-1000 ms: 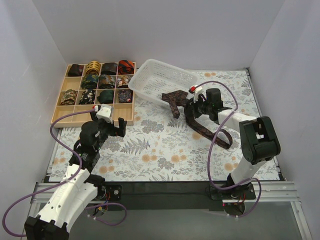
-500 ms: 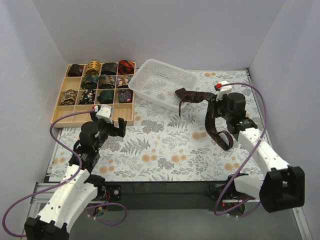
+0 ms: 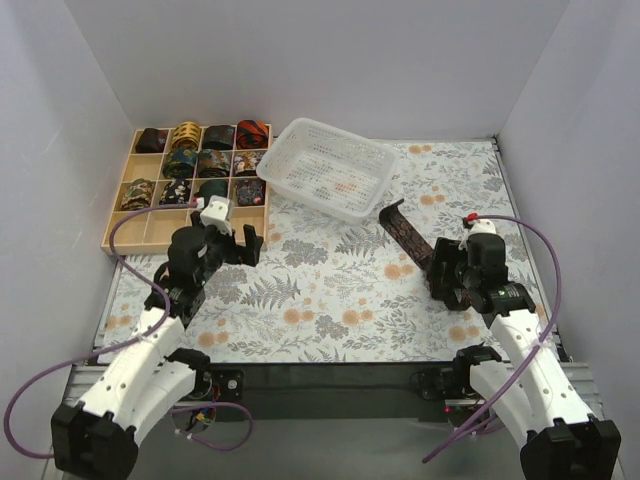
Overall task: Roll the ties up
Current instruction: Move the tie to the center of the board, then flatten the tie
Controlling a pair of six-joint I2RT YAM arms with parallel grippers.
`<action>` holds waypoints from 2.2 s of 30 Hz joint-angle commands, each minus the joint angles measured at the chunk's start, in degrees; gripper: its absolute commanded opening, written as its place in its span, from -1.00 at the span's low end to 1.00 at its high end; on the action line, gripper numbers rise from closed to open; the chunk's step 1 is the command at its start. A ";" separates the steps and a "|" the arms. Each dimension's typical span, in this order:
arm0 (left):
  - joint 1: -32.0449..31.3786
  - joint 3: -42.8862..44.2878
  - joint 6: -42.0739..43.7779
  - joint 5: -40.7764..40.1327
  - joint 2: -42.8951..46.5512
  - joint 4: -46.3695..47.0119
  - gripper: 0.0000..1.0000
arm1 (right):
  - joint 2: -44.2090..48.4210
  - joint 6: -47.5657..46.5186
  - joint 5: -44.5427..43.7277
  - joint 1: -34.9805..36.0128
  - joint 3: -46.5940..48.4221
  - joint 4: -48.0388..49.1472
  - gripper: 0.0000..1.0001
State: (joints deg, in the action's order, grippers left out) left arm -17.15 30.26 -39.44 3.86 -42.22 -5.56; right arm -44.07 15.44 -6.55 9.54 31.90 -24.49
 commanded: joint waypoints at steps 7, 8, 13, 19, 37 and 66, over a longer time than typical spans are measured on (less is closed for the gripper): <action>-0.61 10.44 -1.53 4.77 -15.00 -1.11 0.77 | -16.61 -4.55 26.65 5.56 11.68 14.53 0.44; -0.61 9.91 -0.82 3.10 -14.39 -1.12 0.77 | -21.36 -4.37 27.54 7.23 13.69 17.00 0.40; -0.61 5.78 -0.11 -0.51 -11.75 -0.86 0.77 | -34.48 -1.04 27.02 10.67 17.40 27.64 0.32; -0.69 5.33 0.68 -2.54 -10.34 -1.47 0.77 | -46.44 5.99 27.46 11.55 21.89 36.78 0.18; -0.61 5.33 1.30 -2.10 -10.17 -2.61 0.77 | -72.20 10.84 11.22 12.17 45.79 44.62 0.02; -0.52 5.69 0.59 2.03 -10.08 -2.52 0.77 | -19.75 0.03 4.96 4.08 7.84 0.51 0.43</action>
State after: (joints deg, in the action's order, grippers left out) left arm -17.65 35.90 -38.85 4.45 -53.04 -7.88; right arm -69.17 16.03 -3.66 13.34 42.83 -15.90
